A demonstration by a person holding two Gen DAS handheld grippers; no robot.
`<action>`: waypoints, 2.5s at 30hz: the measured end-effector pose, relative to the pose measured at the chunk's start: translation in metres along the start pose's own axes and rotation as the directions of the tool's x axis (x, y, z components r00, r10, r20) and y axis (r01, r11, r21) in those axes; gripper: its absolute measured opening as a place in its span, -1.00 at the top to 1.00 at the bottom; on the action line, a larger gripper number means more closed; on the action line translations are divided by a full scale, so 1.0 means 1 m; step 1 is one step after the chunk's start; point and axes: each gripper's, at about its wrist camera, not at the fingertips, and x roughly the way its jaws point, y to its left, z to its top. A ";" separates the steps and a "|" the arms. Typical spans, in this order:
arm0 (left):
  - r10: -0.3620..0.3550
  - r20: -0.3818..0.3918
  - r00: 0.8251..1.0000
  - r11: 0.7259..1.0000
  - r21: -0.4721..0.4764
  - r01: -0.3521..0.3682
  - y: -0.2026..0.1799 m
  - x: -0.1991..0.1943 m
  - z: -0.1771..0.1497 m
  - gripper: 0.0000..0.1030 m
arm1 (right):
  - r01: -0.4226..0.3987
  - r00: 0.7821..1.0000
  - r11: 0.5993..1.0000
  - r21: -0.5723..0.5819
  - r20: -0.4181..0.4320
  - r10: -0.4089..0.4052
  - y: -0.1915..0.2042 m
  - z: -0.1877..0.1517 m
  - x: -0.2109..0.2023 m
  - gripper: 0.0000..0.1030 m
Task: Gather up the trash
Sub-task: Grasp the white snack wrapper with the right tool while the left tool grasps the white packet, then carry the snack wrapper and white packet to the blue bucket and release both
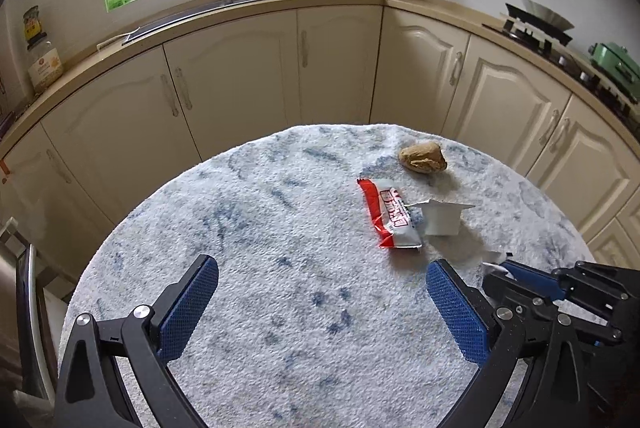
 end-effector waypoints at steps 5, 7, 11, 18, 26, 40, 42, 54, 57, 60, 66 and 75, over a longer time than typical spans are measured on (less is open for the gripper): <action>-0.002 -0.013 1.000 1.000 0.026 0.002 -0.014 0.022 0.006 -0.99 | -0.013 1.000 1.000 -0.008 0.003 0.013 -0.006 -0.004 0.005 0.74; -0.003 -0.022 1.000 1.000 0.030 0.004 -0.019 0.029 0.007 -0.99 | -0.005 1.000 1.000 -0.022 0.007 0.005 -0.007 -0.004 0.006 0.74; -0.018 -0.024 1.000 0.999 0.048 0.019 -0.030 0.040 0.013 -0.99 | -0.021 1.000 1.000 -0.007 0.017 0.021 -0.011 -0.009 0.001 0.76; -0.062 -0.035 0.997 0.993 0.094 0.065 -0.060 0.069 0.026 -0.98 | -0.034 0.998 0.997 0.074 0.050 0.031 -0.031 -0.017 -0.018 0.76; -0.096 -0.037 0.995 0.992 0.079 0.098 -0.074 0.094 0.022 0.05 | -0.019 0.997 0.995 0.097 0.072 0.012 -0.042 -0.020 -0.034 0.76; -0.164 0.061 0.985 0.986 0.007 0.164 -0.052 0.031 0.001 0.28 | -0.027 0.992 0.993 0.111 0.125 0.014 -0.040 -0.032 -0.076 0.76; -0.171 0.089 0.981 0.985 0.010 0.171 -0.052 0.007 -0.006 0.28 | -0.023 0.990 0.994 0.104 0.143 0.008 -0.038 -0.033 -0.089 0.76; -0.229 0.241 0.943 0.973 0.070 0.219 -0.074 -0.130 -0.044 0.28 | 0.009 0.963 0.996 0.089 0.266 -0.032 -0.031 -0.057 -0.188 0.76; -0.264 0.258 0.929 0.964 0.112 0.243 -0.092 -0.160 -0.058 0.28 | 0.028 0.953 0.994 0.108 0.298 -0.059 -0.040 -0.071 -0.215 0.76; -0.316 0.254 0.914 0.946 0.163 0.282 -0.119 -0.177 -0.071 0.28 | 0.057 0.942 0.988 0.142 0.320 -0.100 -0.056 -0.089 -0.241 0.76; -0.444 0.181 0.878 0.884 0.246 0.397 -0.200 -0.186 -0.090 0.28 | 0.143 0.926 0.959 0.245 0.308 -0.217 -0.108 -0.132 -0.278 0.76; -0.560 -0.024 0.828 0.777 0.333 0.535 -0.326 -0.157 -0.115 0.27 | 0.259 0.911 0.870 0.420 0.194 -0.365 -0.201 -0.203 -0.300 0.76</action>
